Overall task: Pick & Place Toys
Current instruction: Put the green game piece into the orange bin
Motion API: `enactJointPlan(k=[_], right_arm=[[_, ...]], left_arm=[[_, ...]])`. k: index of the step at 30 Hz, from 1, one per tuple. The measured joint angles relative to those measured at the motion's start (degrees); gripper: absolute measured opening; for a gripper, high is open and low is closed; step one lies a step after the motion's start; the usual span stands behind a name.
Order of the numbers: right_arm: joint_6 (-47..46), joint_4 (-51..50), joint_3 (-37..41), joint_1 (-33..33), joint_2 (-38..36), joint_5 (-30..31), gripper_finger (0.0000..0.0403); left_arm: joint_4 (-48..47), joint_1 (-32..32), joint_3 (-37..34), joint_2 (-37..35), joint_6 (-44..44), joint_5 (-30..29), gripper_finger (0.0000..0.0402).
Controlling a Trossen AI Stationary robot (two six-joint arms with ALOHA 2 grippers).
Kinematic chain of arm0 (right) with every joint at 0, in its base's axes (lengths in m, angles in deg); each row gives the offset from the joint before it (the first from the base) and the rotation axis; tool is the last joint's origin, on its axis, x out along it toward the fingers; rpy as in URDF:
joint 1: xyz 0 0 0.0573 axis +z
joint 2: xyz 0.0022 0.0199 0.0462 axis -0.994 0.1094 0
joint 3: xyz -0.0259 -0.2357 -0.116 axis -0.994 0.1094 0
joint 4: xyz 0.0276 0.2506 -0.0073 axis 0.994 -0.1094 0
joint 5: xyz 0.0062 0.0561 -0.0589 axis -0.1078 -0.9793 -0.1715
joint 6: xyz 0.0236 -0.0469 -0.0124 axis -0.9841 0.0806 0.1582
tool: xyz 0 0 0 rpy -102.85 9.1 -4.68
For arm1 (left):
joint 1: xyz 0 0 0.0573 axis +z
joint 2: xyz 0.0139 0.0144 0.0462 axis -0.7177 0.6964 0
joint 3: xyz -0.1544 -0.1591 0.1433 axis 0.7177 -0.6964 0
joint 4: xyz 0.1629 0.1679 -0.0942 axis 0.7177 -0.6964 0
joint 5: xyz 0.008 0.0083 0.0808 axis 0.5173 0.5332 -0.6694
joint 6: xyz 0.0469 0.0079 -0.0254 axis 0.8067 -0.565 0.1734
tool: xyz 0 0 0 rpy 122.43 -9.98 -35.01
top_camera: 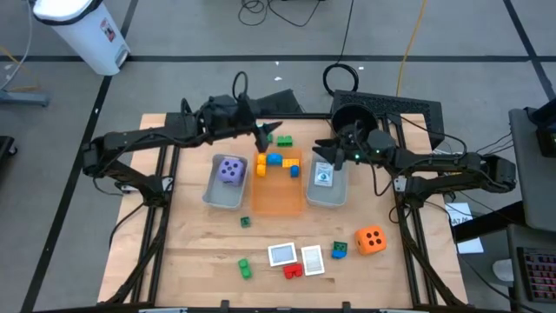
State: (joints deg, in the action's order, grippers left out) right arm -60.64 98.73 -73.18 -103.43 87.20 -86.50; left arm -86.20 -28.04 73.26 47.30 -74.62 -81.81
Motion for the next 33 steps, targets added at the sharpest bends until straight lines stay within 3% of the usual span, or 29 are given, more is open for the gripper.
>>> enactJointPlan(k=[6, 11, 16, 24, 28, 33], right_arm=[[-0.23, 2.57, -1.65, -2.86, 0.00, -0.60, 0.0254], [1.23, 0.94, -5.74, -6.33, 0.79, -8.70, 0.0254], [9.25, -11.57, -13.19, -9.58, 3.30, -18.39, 0.0254], [27.22, -30.99, -27.15, -14.20, 11.80, -27.49, 0.0254], [31.07, -38.93, -35.42, -16.14, 19.46, -33.05, 0.0254], [39.68, -48.22, -45.76, -16.49, 29.12, -32.87, 0.0254]], left_arm=[[-3.13, -0.44, -0.02, 0.02, -4.00, 0.55, 0.0205], [-5.39, -0.80, -0.13, 1.00, -4.78, 0.54, 0.0194], [-3.90, -1.09, -0.11, 1.79, -13.02, 0.45, 0.0192], [3.01, -1.14, -0.11, 1.64, -27.69, 0.36, 0.0206], [6.14, -1.22, -0.09, 1.51, -29.47, 0.41, 0.0203], [7.34, -0.78, -0.09, 1.51, -25.39, 0.36, 0.0189]])
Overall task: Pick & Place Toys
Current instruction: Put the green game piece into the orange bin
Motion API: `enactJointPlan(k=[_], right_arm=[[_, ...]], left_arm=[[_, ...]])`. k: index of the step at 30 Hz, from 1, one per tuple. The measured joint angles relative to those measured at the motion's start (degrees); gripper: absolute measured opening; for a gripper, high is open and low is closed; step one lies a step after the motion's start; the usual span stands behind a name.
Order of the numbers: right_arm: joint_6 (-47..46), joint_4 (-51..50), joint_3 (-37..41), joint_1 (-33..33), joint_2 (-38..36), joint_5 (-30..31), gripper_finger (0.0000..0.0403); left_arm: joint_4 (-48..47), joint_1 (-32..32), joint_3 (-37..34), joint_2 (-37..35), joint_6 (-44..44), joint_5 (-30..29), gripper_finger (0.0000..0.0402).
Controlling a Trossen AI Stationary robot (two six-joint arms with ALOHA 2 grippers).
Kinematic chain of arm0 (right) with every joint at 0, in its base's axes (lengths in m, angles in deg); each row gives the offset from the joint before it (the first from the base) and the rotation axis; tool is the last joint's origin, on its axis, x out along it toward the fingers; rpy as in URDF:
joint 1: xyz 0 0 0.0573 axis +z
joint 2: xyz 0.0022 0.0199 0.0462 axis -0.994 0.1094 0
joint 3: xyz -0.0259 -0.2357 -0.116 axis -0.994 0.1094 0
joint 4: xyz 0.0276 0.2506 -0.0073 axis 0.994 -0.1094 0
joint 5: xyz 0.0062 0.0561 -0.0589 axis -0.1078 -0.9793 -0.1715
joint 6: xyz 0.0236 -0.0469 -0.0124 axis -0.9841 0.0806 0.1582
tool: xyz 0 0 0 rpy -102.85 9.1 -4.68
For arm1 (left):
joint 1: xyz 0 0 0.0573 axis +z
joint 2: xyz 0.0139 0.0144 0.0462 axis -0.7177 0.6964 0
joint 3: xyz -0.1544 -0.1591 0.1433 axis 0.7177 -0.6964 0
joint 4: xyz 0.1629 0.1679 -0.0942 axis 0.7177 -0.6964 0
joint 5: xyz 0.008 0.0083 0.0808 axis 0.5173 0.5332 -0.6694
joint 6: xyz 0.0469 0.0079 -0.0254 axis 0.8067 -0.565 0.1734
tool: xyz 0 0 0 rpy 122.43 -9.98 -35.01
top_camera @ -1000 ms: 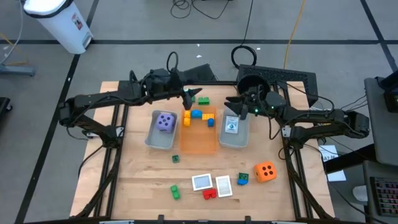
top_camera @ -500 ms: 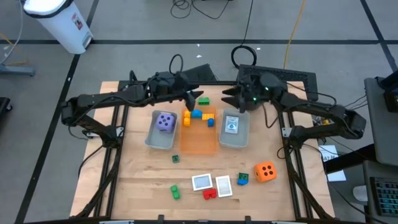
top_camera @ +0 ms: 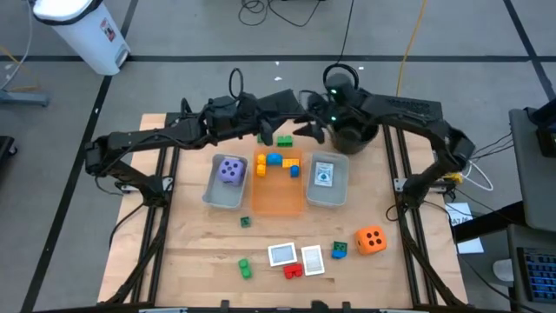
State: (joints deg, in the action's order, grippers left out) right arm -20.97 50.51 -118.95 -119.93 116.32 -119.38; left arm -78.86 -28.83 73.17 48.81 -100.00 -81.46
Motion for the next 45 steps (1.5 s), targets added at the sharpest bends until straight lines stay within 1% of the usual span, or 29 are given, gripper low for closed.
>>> enactJointPlan(k=[5, 8, 11, 17, 21, 26, 28, 31, 35, 42, 45], right_arm=[[8.96, -10.86, -10.44, 0.27, 9.51, 9.15, 0.0254], [12.01, -17.33, -16.57, 0.62, 15.09, 11.73, 0.0254], [13.27, -20.63, -21.45, 1.15, 20.45, 11.91, 0.0254], [13.44, -22.08, -25.75, 3.08, 27.66, 17.80, 0.0254], [13.34, -21.48, -26.57, 3.78, 30.38, 20.92, 0.0254], [11.11, -20.88, -26.65, 3.74, 32.61, 22.36, 0.0254], [11.23, -20.82, -26.65, 3.65, 33.18, 22.75, 0.0254], [12.59, -21.41, -26.65, 3.67, 33.53, 25.58, 0.0254], [14.26, -20.85, -26.46, 3.67, 33.51, 26.75, 0.0254], [14.35, -21.00, -23.36, 3.07, 33.50, 26.52, 0.0254], [14.97, -21.26, -21.93, 3.04, 33.50, 26.62, 0.0254]], left_arm=[[0.05, 2.59, 0.00, -0.50, 4.86, 0.68, 0.0178], [-0.47, 5.86, -0.04, -2.34, 5.60, 4.50, 0.0174], [-0.55, 10.01, 0.02, -4.22, 6.94, 10.43, 0.0173], [-1.97, 18.71, -0.02, -6.54, 7.73, 24.15, 0.0182], [-1.59, 23.43, -0.02, -7.28, 6.53, 31.29, 0.0191], [-1.67, 27.89, -0.02, -7.23, 6.13, 39.80, 0.0204], [-1.66, 29.44, -0.02, -7.23, 5.11, 43.08, 0.0208], [-1.66, 30.94, -0.02, -7.23, 3.88, 46.94, 0.0209], [-1.73, 31.73, -0.02, -7.21, 3.23, 50.25, 0.0200], [-1.77, 31.80, -0.02, -7.19, 3.23, 53.58, 0.0183], [-2.17, 31.80, -0.02, -7.19, 3.45, 54.05, 0.0179]])
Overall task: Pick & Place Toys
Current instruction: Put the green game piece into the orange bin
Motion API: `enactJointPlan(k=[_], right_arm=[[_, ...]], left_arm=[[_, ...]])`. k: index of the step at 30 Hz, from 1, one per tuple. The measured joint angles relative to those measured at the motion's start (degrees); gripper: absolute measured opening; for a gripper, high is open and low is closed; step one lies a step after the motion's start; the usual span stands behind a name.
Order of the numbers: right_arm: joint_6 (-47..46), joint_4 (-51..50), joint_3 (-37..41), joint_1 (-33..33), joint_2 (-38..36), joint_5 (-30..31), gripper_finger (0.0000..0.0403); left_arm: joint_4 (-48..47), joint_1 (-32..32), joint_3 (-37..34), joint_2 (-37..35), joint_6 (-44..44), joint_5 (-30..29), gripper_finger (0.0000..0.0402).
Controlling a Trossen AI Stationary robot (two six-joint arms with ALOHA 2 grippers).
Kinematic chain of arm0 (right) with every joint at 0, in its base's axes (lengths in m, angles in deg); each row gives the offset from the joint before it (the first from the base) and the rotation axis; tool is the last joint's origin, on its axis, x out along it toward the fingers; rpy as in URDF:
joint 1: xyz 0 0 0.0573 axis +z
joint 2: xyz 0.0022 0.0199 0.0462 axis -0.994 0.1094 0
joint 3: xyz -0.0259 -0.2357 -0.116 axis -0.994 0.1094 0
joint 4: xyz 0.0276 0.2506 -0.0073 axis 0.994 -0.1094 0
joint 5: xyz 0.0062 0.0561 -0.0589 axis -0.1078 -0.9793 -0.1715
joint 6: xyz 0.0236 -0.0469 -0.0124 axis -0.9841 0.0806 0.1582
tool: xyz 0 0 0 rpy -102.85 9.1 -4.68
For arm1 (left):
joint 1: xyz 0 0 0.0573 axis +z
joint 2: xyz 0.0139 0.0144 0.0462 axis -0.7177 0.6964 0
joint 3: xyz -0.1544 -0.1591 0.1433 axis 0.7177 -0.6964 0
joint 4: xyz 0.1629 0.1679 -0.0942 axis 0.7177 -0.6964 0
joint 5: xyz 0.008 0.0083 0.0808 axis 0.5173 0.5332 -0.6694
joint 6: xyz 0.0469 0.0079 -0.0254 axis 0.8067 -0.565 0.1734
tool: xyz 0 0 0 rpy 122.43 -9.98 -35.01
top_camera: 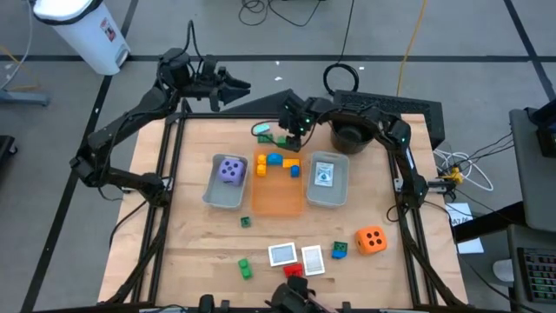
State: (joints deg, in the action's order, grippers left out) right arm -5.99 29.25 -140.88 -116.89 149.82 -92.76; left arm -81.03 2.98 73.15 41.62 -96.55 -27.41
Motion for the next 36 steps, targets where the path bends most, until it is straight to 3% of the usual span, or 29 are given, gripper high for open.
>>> enactJointPlan(k=[16, 24, 36], right_arm=[[1.04, 5.26, 2.41, 0.02, 0.00, 0.16, 0.0251], [2.26, 5.23, 2.41, 0.02, 0.00, -0.16, 0.0211], [0.95, 4.62, 2.26, 0.24, 1.44, -0.18, 0.0155]], left_arm=[[-1.65, 0.00, 0.00, 0.02, 0.13, -0.03, 0.0202], [-1.70, 0.00, 0.00, 0.02, 0.13, -0.03, 0.0207], [-2.92, 0.00, 0.00, 0.02, 0.07, -0.03, 0.0180]])
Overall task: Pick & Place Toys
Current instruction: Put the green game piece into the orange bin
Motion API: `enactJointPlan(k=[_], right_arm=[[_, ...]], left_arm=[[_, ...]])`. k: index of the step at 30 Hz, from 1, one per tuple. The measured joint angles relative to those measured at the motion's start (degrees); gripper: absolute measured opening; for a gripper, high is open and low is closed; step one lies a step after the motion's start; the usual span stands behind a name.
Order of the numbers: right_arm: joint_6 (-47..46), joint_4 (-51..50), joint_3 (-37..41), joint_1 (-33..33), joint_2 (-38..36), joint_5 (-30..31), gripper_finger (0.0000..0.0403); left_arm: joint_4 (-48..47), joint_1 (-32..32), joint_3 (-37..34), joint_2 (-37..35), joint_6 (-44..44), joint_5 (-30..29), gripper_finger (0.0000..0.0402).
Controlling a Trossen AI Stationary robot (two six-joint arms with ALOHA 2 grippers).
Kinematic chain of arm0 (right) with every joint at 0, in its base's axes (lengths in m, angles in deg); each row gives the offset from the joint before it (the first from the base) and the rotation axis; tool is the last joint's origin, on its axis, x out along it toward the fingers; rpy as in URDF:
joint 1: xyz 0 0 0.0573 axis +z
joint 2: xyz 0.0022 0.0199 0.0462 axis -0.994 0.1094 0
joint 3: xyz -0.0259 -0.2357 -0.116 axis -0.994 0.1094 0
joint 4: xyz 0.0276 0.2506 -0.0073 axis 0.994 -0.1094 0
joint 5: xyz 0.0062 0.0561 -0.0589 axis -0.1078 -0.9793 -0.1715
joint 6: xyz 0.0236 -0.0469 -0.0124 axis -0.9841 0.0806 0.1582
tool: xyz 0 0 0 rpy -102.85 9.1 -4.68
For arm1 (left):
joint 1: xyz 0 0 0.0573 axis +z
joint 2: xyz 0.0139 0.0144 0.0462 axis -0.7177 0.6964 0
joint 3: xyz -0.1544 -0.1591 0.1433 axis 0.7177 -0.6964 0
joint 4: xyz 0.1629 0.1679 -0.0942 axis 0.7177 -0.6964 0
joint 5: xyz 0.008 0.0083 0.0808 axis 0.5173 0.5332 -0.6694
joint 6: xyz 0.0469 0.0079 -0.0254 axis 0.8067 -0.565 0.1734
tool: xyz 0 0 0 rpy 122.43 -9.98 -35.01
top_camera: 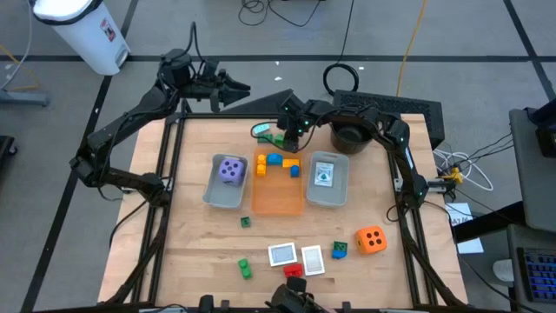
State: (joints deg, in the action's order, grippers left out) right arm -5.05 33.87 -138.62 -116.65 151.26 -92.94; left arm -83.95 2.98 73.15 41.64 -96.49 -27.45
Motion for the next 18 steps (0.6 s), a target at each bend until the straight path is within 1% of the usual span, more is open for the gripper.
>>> enactJointPlan(k=[6, 14, 18], right_arm=[[-0.56, -0.20, 0.04, 0.03, 0.20, -0.04, 0.0132], [-0.61, -0.41, 0.07, 0.04, 0.20, -0.04, 0.0084], [-0.61, -0.40, 0.09, 0.03, 0.16, -0.01, 0.0072]], left_arm=[[-0.34, 0.00, 0.00, 0.00, 0.00, 0.00, 0.0176], [-0.45, 0.00, 0.00, 0.00, 0.00, -0.01, 0.0188], [-0.45, 0.00, 0.00, 0.00, 0.02, 0.00, 0.0194]])
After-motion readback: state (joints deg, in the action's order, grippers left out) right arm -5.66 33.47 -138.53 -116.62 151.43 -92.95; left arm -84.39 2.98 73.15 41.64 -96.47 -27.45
